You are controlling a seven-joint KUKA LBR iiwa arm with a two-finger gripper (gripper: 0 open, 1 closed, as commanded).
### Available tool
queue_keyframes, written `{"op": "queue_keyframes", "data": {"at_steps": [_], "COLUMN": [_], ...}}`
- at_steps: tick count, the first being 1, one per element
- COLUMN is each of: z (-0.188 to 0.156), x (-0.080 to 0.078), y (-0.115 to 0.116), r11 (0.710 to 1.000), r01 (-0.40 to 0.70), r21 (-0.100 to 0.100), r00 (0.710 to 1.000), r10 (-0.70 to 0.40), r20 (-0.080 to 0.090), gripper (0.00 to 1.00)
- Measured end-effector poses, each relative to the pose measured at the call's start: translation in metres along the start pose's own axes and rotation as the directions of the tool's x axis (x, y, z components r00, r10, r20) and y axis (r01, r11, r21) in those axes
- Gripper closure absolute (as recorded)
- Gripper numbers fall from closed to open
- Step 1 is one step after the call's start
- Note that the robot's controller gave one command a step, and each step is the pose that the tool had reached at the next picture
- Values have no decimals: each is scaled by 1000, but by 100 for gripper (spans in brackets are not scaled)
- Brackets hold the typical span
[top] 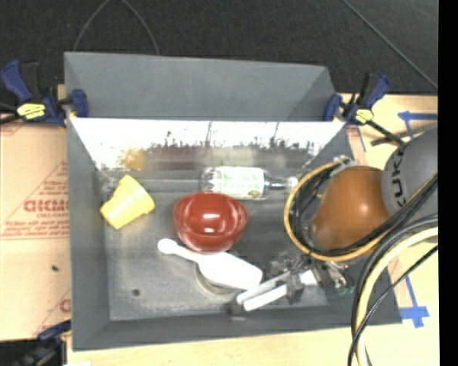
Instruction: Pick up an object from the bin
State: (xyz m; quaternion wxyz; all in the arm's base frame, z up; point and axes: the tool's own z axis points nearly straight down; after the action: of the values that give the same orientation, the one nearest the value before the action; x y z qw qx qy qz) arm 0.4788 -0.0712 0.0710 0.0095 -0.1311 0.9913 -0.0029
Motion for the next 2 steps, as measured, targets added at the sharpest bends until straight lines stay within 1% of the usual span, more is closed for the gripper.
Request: {"op": "queue_keyframes", "data": {"at_steps": [1, 2], "z": [0, -8], "x": [0, 0], "y": [0, 0], "r11": [1000, 1000], "r01": [1, 3], "r21": [0, 2], "r00": [1000, 1000], "r10": [-1, -3], "r20": [0, 3], "gripper": [100, 100]}}
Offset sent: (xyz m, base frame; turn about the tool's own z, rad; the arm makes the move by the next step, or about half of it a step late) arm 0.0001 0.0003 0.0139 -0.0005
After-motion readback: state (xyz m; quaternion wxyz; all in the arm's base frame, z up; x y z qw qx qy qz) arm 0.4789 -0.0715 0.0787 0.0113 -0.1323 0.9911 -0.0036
